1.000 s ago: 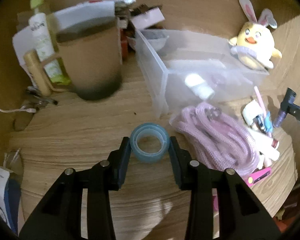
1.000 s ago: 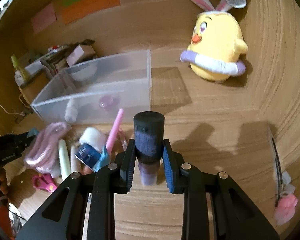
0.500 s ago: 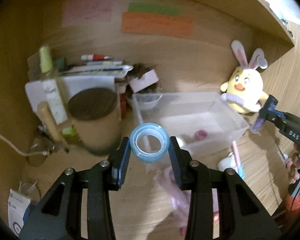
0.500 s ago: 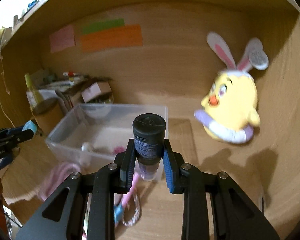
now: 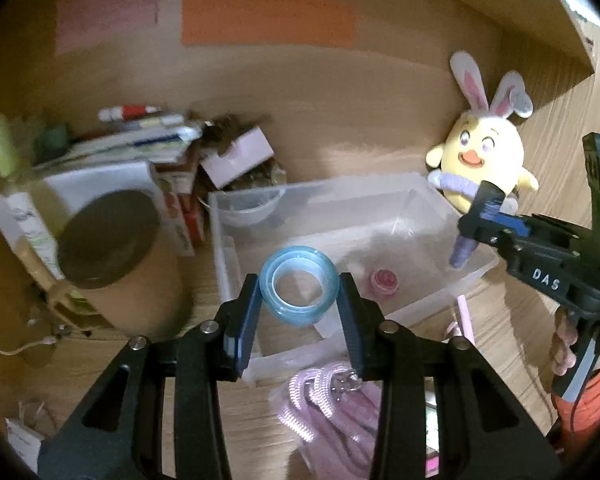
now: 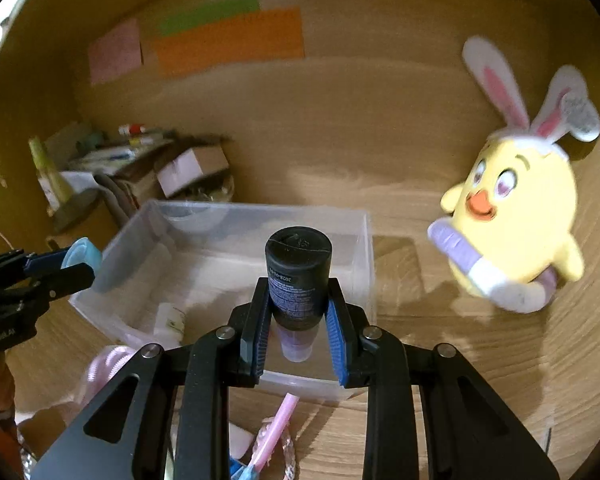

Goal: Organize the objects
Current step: 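Place tape roll and purple tube into the clear box, opening both tools, then grasp the bagged pink rope with left tool while right tool grasps the pink pen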

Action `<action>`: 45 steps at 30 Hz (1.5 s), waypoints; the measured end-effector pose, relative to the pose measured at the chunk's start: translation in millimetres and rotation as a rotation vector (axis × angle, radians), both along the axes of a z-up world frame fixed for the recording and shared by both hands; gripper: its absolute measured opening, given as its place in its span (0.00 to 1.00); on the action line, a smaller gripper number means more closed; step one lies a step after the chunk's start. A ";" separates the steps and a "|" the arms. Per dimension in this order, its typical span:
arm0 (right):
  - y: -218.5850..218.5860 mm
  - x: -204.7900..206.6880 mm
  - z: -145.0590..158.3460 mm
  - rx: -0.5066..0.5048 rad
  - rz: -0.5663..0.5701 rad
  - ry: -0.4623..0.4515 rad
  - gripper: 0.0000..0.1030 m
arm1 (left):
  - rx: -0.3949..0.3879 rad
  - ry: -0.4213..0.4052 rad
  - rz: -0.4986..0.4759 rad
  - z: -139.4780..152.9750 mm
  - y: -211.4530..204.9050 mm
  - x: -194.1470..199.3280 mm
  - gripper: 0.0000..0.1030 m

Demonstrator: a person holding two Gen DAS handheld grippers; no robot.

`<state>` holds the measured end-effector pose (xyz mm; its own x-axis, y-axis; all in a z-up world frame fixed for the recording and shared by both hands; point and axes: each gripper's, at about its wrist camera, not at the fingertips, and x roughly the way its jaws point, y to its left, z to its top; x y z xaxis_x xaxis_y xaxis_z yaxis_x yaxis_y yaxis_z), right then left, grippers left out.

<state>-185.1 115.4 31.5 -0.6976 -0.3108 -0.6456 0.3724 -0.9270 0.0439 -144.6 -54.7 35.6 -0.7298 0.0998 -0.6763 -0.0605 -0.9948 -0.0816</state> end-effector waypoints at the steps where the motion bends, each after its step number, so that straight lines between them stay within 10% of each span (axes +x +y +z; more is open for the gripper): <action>1: -1.9 -2.0 -3.1 0.006 0.006 -0.009 0.23 | -0.001 -0.009 -0.004 -2.8 1.2 -3.4 0.37; 14: -27.1 -10.5 -26.9 0.123 0.032 -0.029 0.23 | -0.007 -0.069 -0.017 -24.1 8.9 -24.6 0.38; 26: -28.5 16.6 -1.9 0.123 0.058 0.056 0.58 | -0.007 -0.008 0.026 -6.3 7.6 3.2 0.95; 45: 13.2 86.3 -39.9 0.083 0.026 -0.008 0.66 | 0.020 -0.162 -0.025 -63.9 37.8 42.9 0.98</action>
<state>-98.8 128.6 -8.5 -0.6849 -0.2735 -0.6753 0.3962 -0.9177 -0.0302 -101.7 -16.9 -28.3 -0.6087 0.1308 -0.7825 -0.0696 -0.9913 -0.1115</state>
